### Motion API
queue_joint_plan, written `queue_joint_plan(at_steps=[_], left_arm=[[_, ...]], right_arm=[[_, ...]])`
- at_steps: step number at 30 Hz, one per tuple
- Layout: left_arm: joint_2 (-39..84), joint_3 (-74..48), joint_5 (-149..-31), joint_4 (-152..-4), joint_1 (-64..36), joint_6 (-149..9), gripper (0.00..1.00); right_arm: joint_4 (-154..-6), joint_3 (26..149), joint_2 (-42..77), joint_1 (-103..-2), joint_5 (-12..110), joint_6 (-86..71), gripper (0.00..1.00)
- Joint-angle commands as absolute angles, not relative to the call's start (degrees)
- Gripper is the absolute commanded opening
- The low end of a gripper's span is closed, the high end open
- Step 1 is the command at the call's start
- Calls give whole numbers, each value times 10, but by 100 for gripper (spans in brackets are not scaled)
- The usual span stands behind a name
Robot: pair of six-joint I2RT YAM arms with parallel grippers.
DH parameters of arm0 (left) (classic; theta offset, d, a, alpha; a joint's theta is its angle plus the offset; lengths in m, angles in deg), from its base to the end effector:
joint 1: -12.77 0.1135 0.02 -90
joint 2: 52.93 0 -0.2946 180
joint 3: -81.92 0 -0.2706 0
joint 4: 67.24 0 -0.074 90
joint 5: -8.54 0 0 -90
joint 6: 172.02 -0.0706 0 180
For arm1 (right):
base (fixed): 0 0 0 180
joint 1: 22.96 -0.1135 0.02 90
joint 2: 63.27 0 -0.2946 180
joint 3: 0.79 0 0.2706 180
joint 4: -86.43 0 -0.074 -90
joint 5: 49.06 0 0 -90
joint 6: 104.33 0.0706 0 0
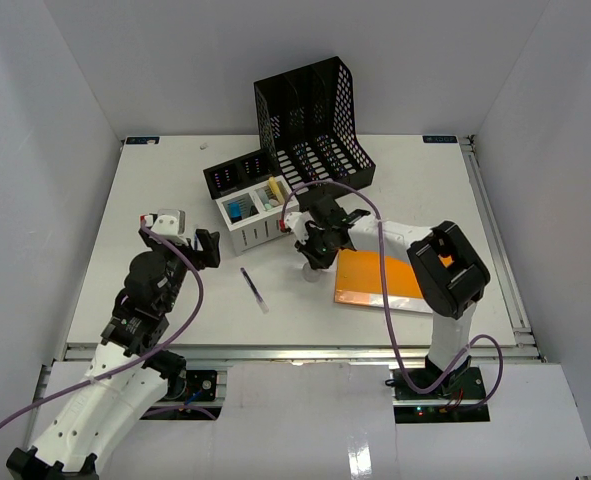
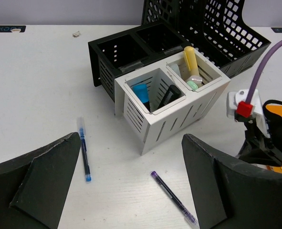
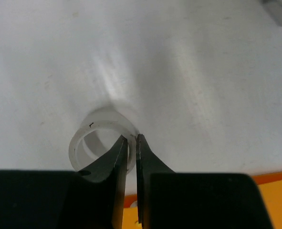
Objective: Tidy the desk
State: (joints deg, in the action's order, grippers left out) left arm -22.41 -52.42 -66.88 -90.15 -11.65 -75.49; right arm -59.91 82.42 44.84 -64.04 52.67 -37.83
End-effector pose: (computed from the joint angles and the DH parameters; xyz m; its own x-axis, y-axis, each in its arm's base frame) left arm 0.1607 -0.0535 0.3145 -0.1420 -0.0564 -0.9883 0.1579 0.9843 -0.0789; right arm 0.3160 0.2945 0.1575 -0.3014 -0.7807 -0.5475 -0.9198 0.3894 -0.0489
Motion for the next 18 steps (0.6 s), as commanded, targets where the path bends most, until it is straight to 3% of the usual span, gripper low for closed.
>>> queue_joint_plan(at_steps=[1,6,14,18], left_arm=[[-224,-525,-659,-907,-114,-749,98],[-227,-525,-648,-909,-114,-752,98],[-228,-527,-619,-912,-114,-758,98],[-227,-527,-607,-912,-113,-761,98]], right_arm=[[-492,883,376,-657,657,-490,8],[-500,1050,403,-682,585,-500,8],[-612,1408,634,-683,357,-415,8],[-811,1361,653,-686,236,-409,8]])
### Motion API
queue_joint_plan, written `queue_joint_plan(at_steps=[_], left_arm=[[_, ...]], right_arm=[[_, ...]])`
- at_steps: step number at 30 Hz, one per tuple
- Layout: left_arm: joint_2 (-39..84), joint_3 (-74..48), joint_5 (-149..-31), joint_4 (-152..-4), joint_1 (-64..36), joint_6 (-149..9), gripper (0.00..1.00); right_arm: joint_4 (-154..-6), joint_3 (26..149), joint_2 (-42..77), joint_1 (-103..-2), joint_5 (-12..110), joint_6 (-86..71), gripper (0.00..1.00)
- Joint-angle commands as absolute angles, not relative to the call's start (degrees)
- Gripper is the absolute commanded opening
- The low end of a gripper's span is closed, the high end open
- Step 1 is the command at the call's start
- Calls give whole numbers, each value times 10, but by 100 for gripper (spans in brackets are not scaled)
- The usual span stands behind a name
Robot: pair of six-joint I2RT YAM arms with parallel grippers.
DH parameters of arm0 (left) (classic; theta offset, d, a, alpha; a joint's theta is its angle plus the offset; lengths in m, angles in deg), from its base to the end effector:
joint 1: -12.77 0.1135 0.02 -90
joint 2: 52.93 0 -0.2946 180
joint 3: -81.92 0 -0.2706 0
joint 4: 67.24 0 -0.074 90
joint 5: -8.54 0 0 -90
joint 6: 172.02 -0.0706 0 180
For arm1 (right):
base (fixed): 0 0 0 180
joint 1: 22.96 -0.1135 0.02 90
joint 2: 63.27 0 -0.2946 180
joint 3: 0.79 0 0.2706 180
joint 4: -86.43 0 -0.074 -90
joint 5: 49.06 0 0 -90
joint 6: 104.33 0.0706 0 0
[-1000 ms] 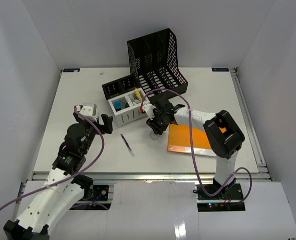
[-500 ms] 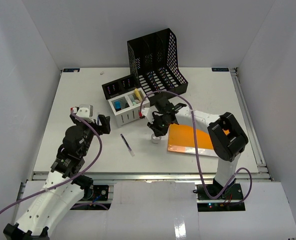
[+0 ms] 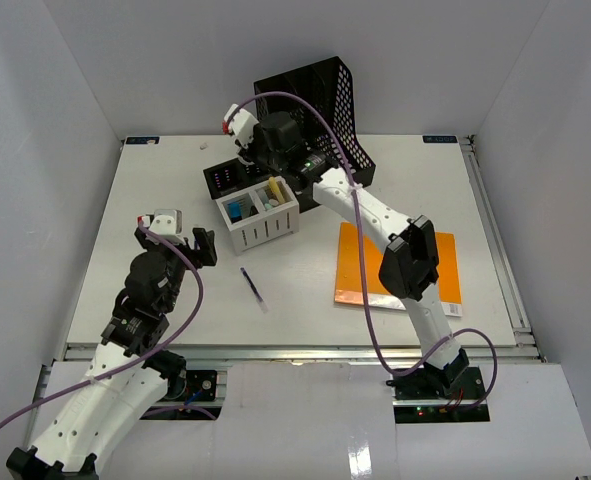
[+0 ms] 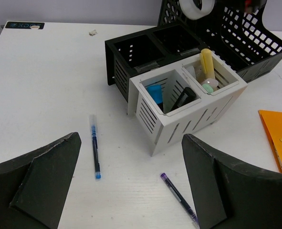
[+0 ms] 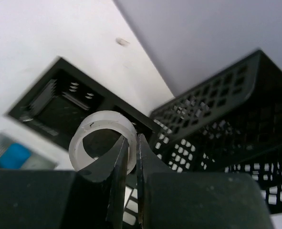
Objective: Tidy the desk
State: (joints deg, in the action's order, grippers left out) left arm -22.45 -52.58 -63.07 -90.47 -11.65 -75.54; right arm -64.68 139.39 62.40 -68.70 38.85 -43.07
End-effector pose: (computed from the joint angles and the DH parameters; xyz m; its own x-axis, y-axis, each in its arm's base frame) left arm 0.1613 -0.0488 0.3129 -0.1414 -0.0534 -0.9885 0.0926 0.9934 -0.0669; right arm 0.4163 0.4235 0.3847 0.1803 -0.5035 -0.8450 -0.6893 0.5482 -0.4737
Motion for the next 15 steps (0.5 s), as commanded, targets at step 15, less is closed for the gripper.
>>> queue_joint_plan(at_steps=[15], left_arm=[[-221,-527,-606,-908,-113,-761,98]], right_arm=[[-1019,1278,716,-679,195,-438,16]])
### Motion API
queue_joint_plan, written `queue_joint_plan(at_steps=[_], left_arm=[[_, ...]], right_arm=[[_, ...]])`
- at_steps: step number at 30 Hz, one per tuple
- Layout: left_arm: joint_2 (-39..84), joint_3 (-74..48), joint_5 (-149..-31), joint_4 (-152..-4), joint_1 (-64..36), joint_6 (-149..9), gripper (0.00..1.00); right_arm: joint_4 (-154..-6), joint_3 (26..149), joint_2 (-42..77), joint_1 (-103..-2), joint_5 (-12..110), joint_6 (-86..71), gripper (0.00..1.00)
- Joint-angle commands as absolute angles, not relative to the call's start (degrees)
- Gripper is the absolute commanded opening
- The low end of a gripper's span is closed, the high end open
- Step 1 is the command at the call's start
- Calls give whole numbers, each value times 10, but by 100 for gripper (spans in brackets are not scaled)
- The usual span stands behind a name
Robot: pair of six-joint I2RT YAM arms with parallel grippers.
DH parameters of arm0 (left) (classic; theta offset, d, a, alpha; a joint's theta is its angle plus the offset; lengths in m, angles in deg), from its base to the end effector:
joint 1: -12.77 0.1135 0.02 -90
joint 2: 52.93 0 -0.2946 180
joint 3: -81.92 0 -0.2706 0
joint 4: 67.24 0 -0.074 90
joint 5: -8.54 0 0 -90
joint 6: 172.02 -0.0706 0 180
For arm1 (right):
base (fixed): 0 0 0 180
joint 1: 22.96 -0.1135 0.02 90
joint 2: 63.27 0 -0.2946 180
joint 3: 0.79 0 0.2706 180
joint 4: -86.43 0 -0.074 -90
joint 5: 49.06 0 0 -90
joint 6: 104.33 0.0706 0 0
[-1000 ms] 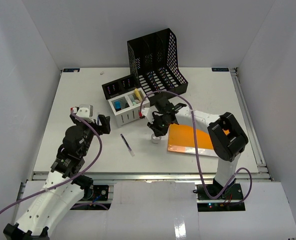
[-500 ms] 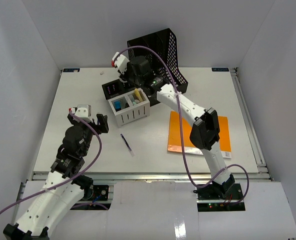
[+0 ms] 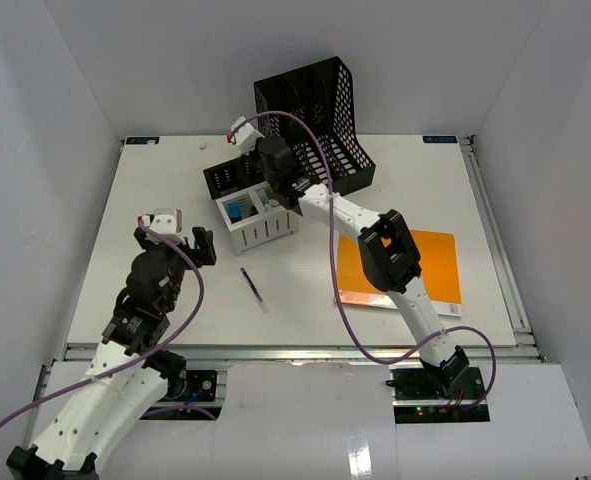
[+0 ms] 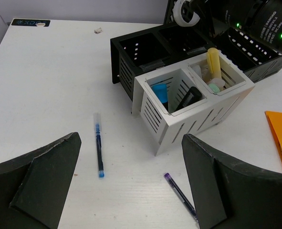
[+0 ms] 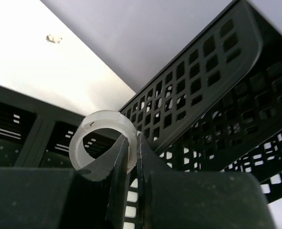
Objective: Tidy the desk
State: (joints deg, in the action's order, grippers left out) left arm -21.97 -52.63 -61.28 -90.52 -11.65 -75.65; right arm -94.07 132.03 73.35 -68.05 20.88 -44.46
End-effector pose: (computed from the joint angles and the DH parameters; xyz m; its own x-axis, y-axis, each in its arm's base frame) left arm 0.1630 -0.0473 0.3113 -0.1469 -0.0477 -0.9880 0.0617 0.9965 -0.0573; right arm 0.4720 0.4391 0.2898 0.1774 -0.4899 -0.8535 -0.3867 0.7629 -0.5182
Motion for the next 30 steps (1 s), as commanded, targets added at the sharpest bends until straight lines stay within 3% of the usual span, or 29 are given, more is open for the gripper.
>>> queue_joint_plan(at_steps=[1,8,11,17,20,23,25,28,30], left_arm=[[-222,-527,-605,-908,-113,-761,98],[-214,-528,-607,-908,-113,-760,98],[-211,-528,-609,-908,-113,-758,98],[-194,-528,-624,-909,-112,-751,98],[-163,-522,-634,-913,-107,-739,95],[-98,-508,-669,-919,-71,-724,84],[-49,-496,-726,-921,-20,-697,71],[56,-474,-877,-917,100,-662,43],[112,-449,-922,-906,121,-645,47]], right_arm=[[-1020,1266,714,-679,198,-436,20],[-1011,1227,688,-679,218,-427,63],[-991,1223,655,-679,237,-408,74],[-875,1235,553,-679,337,-362,81],[-743,1236,493,-673,506,-413,87],[-597,1169,425,-643,803,-505,94],[-536,1088,379,-626,938,-555,90],[-515,939,292,-617,991,-604,83],[-523,837,254,-609,985,-615,82]])
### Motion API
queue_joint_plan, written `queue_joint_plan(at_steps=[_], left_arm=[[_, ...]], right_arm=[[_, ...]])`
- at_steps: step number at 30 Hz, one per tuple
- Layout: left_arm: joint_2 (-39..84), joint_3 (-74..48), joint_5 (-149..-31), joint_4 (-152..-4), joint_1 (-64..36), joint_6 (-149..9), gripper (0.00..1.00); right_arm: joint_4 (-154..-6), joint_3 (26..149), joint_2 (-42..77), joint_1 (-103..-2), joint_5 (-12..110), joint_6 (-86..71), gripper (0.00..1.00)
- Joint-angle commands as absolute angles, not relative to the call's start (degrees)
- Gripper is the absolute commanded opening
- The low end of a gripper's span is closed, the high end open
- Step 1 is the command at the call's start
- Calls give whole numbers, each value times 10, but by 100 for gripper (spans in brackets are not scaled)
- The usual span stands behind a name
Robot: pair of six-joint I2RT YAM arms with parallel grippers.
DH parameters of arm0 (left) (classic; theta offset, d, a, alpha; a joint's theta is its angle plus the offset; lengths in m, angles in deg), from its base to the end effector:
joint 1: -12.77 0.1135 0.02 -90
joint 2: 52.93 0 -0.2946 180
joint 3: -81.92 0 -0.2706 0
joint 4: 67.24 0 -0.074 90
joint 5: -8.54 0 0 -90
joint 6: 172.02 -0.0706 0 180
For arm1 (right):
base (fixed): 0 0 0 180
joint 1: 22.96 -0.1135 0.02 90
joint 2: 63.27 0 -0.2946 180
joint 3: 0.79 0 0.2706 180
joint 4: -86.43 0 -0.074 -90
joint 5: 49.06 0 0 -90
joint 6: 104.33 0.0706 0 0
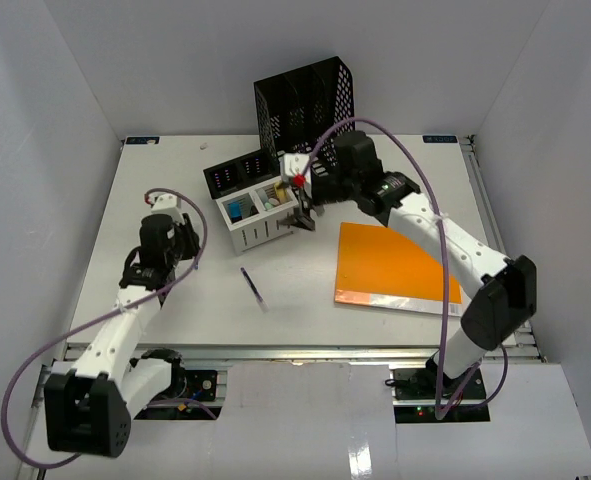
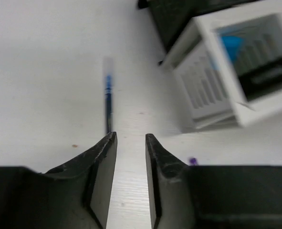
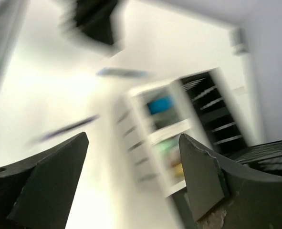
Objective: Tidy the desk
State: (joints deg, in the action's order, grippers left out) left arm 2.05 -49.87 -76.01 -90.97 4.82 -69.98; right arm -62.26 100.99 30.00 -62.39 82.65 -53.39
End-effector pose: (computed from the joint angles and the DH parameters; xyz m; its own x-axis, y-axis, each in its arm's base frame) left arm 0.2426 -0.0271 0.2496 -0.5034 -0.1394 -0.8527 -0.0495 0.9899 -0.1326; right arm 0.2955 0.3038 0.3986 0.3649 -0.3090 -0.8783 -0.9247 -0.0099 -0.3807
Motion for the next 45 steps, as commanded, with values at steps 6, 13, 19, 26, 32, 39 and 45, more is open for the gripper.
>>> queue_joint_plan(at_steps=[6,13,19,26,32,39,45], left_arm=[[268,-363,-888,-910,146,-641,75],[437,-226,-825,-1006,145,-681,70],[511,-156,-784,-1067,137,-689,60],[550,-118,-751,-1120,107,-700,58],[575,-109,-744,-1145,94,-704,51],[582,-111,-718,-1156,91,-703,38],[559,-125,-710,-1152,91,-698,29]], right_arm=[[-541,726,179,-521,1030,-585,81],[-557,714,154,-482,1032,-566,81],[-552,718,162,-479,1027,-565,81],[-552,717,159,-476,1024,-565,80],[-553,717,161,-473,1021,-563,80],[-553,716,161,-465,1024,-561,80],[-554,716,161,-460,1026,-561,80]])
